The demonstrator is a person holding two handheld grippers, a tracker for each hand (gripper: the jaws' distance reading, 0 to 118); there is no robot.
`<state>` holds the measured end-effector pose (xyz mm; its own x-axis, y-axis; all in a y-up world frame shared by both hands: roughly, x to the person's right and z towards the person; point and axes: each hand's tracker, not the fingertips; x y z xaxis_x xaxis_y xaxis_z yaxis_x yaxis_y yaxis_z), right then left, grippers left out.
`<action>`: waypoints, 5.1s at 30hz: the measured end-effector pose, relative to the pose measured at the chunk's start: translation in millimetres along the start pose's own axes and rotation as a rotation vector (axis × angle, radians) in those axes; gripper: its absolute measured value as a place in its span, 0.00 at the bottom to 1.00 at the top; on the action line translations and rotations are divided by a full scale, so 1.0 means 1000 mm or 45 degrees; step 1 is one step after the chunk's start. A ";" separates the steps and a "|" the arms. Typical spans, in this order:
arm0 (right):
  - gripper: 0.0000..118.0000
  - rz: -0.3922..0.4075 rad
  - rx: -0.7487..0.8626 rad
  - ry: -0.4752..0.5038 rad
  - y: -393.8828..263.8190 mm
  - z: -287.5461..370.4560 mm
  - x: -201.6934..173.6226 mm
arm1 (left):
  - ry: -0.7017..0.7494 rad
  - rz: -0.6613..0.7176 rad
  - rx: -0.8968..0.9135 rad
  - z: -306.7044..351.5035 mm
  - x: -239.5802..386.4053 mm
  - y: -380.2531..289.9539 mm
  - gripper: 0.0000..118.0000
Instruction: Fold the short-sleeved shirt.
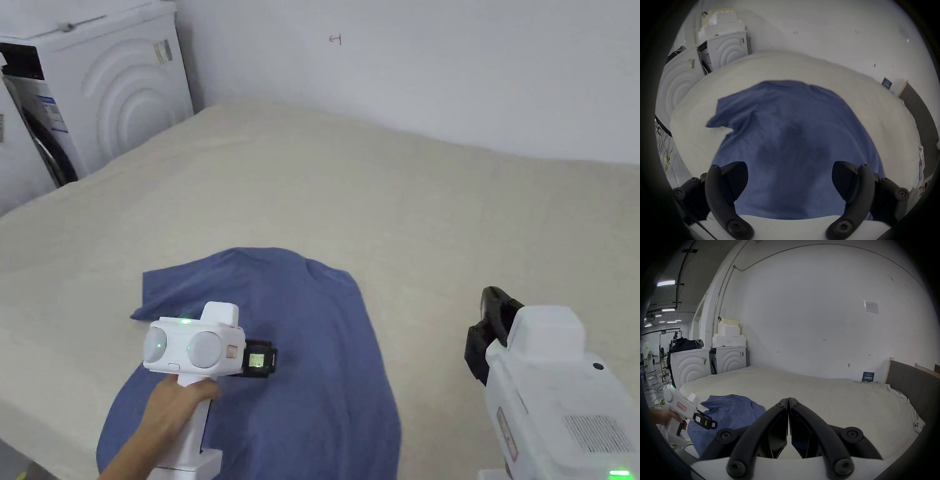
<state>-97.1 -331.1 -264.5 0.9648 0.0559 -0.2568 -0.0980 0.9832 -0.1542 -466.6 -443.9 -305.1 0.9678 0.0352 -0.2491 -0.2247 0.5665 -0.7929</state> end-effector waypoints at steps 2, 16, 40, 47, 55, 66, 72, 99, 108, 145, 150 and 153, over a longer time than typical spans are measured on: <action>0.00 0.003 -0.012 -0.012 -0.002 -0.002 0.003 | 0.009 -0.015 -0.037 -0.013 0.008 0.000 0.92; 0.00 -0.029 -0.071 -0.051 -0.015 -0.004 0.028 | 0.018 -0.131 -0.161 -0.037 0.036 -0.012 0.00; 0.00 -0.111 0.019 -0.169 0.001 0.046 0.087 | -0.615 0.072 0.302 0.111 0.086 0.045 0.00; 0.00 -0.125 0.063 -0.276 0.006 0.073 0.127 | -0.842 -0.081 0.401 0.152 0.181 0.088 0.00; 0.00 -0.126 0.111 -0.442 0.010 0.108 0.177 | -1.041 -0.264 0.440 0.188 0.287 0.103 0.00; 0.00 -0.134 0.102 -0.656 0.001 0.148 0.237 | -1.267 -0.493 0.334 0.194 0.404 0.077 0.00; 0.01 -0.146 0.072 -0.716 -0.009 0.157 0.255 | -1.208 -0.579 0.205 0.153 0.433 0.052 0.00; 0.00 -0.171 -0.003 -0.710 -0.027 0.155 0.260 | -0.597 -0.674 -0.127 0.015 0.431 -0.051 0.83; 0.00 -0.156 0.036 -0.689 -0.017 0.160 0.251 | -0.728 -0.470 0.325 0.110 0.375 -0.005 0.95; 0.00 -0.131 0.053 -0.661 -0.009 0.163 0.235 | -0.399 -0.348 0.905 0.148 0.244 -0.037 0.00; 0.00 -0.126 0.041 -0.656 -0.011 0.159 0.235 | -0.430 -0.334 0.616 0.129 0.251 -0.028 0.00; 0.01 -0.132 0.029 -0.652 -0.014 0.156 0.236 | -0.454 -0.305 0.410 0.110 0.255 -0.028 0.00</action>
<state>169.7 -304.8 -173.6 0.9654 0.0301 0.2591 0.0044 0.9913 -0.1315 -201.5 -360.2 -285.3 0.9788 0.1198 0.1664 -0.0012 0.8148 -0.5798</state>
